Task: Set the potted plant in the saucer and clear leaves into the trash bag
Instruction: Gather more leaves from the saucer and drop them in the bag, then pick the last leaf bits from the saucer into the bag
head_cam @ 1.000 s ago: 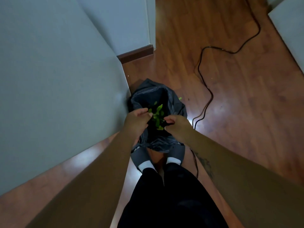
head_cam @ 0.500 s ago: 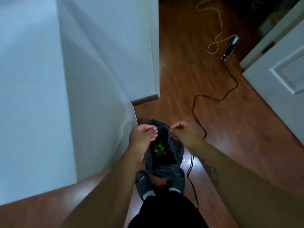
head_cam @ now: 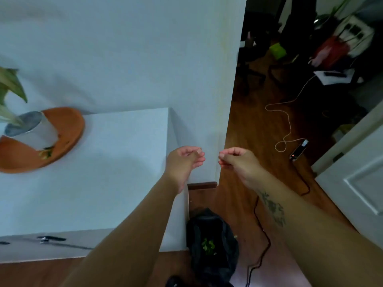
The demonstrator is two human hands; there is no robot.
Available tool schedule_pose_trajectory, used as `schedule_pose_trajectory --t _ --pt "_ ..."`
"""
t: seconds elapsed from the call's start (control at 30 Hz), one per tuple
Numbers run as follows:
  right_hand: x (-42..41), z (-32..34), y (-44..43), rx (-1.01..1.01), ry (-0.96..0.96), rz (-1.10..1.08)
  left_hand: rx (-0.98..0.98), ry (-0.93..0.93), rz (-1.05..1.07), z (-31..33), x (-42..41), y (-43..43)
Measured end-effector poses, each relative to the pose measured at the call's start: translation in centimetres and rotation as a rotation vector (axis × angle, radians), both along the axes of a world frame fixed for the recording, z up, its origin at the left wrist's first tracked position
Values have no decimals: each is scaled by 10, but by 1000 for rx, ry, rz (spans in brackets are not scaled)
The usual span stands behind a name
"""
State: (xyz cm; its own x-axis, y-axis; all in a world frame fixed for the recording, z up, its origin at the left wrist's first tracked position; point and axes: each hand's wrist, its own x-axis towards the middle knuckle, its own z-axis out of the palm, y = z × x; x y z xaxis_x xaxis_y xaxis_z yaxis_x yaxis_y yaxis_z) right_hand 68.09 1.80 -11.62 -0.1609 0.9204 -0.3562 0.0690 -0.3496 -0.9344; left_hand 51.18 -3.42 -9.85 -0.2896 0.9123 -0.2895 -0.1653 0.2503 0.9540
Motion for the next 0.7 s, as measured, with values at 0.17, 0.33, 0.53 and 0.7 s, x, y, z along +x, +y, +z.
schedule_pose_trajectory --t 0.17,0.33,0.53,0.7 --pt "-40 28 13 44 31 86 44 14 71 34 -44 -7" --pt "-112 55 13 82 60 239 74 41 202 50 -114 -31" --pt "-207 72 -5 119 17 406 88 98 346 53 -204 -66" --pt "-284 76 -22 210 -61 512 87 176 431 47 -279 -93"
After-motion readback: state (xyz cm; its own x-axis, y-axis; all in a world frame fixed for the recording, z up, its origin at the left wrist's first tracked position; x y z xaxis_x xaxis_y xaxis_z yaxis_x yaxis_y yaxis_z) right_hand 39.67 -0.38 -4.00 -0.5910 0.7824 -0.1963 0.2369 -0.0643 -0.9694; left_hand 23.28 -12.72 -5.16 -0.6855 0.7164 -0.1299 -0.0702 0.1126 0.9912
